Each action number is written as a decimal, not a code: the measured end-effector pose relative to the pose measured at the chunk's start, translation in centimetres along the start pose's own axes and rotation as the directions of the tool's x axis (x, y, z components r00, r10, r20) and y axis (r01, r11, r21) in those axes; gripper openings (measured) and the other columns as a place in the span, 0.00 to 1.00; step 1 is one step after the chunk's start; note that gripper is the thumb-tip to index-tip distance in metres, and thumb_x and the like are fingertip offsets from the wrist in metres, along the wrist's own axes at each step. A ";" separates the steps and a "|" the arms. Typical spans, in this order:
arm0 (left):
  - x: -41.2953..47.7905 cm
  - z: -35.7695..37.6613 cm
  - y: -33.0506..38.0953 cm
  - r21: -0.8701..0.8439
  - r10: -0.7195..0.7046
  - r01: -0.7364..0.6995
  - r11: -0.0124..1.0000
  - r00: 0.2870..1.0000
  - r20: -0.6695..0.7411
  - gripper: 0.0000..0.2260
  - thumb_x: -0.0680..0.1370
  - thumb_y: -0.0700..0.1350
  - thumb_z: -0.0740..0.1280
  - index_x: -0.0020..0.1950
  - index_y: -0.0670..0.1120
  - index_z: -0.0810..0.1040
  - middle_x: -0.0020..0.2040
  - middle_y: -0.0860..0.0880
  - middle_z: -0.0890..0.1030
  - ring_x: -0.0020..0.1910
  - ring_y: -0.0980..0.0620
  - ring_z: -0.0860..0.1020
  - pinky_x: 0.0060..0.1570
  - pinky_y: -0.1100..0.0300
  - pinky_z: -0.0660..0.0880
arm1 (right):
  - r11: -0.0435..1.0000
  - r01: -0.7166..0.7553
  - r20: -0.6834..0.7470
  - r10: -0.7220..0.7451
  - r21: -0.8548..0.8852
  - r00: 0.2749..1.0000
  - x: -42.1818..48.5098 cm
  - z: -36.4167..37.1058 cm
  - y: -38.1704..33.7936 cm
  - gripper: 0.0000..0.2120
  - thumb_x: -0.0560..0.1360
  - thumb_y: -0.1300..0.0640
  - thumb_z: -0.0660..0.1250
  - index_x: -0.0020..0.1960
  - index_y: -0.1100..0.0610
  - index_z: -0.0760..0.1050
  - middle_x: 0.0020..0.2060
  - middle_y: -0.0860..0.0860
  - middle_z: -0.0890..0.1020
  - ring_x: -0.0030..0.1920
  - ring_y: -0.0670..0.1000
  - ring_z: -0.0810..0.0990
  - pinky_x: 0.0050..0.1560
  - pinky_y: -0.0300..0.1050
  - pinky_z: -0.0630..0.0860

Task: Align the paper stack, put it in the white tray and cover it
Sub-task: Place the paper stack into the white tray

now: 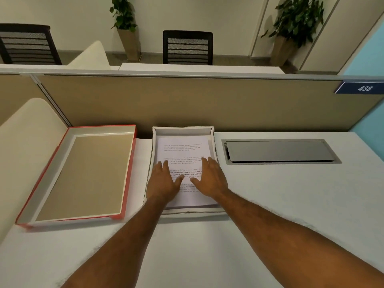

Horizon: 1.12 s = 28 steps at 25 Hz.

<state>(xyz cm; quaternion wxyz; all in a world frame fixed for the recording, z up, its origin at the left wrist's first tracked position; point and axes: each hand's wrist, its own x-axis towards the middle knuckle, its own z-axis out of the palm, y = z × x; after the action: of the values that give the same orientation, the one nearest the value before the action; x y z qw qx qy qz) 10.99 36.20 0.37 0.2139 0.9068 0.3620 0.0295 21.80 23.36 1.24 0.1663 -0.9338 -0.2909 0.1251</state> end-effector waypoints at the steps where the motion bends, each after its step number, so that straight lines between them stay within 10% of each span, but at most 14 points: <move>1: -0.5 -0.2 -0.3 0.026 0.039 -0.039 0.999 0.999 0.007 0.40 0.75 0.69 0.59 0.80 0.50 0.52 0.81 0.48 0.55 0.79 0.44 0.57 0.73 0.44 0.61 | 1.000 0.015 0.005 -0.015 -0.024 1.000 -0.4 0.1 0.2 0.41 0.72 0.37 0.67 0.77 0.53 0.54 0.78 0.56 0.60 0.77 0.59 0.59 0.76 0.56 0.61; 14: -9.5 -2.9 -10.7 0.312 0.134 -0.113 0.943 0.990 -0.047 0.38 0.75 0.72 0.43 0.80 0.52 0.55 0.82 0.48 0.51 0.80 0.45 0.49 0.75 0.40 0.45 | 0.973 0.226 -0.015 -0.226 -0.040 0.974 -8.9 4.5 -3.5 0.43 0.73 0.29 0.56 0.80 0.48 0.46 0.81 0.51 0.47 0.81 0.56 0.47 0.78 0.57 0.48; 22: -12.3 -5.2 -18.7 0.290 -0.063 0.094 0.952 0.991 -0.115 0.40 0.74 0.73 0.41 0.80 0.52 0.54 0.82 0.49 0.47 0.80 0.44 0.44 0.75 0.39 0.43 | 0.911 0.408 0.037 -0.407 -0.062 0.913 -12.2 8.0 -8.2 0.42 0.75 0.30 0.51 0.80 0.51 0.43 0.80 0.52 0.41 0.80 0.53 0.40 0.77 0.50 0.37; 28: -11.6 -8.1 -23.6 0.018 -0.312 0.327 0.945 0.917 -0.249 0.38 0.77 0.68 0.56 0.79 0.45 0.56 0.81 0.44 0.54 0.79 0.39 0.51 0.72 0.37 0.56 | 0.897 0.412 0.114 -0.431 0.157 0.895 -11.1 8.8 -15.5 0.43 0.75 0.38 0.63 0.80 0.52 0.45 0.81 0.52 0.46 0.80 0.54 0.48 0.77 0.50 0.52</move>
<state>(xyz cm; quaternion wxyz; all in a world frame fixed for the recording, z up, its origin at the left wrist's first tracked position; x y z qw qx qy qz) -14.44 46.69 -0.78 0.1430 0.8310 0.5292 0.0941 2.25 30.96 0.69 0.2279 -0.8239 -0.4894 0.1724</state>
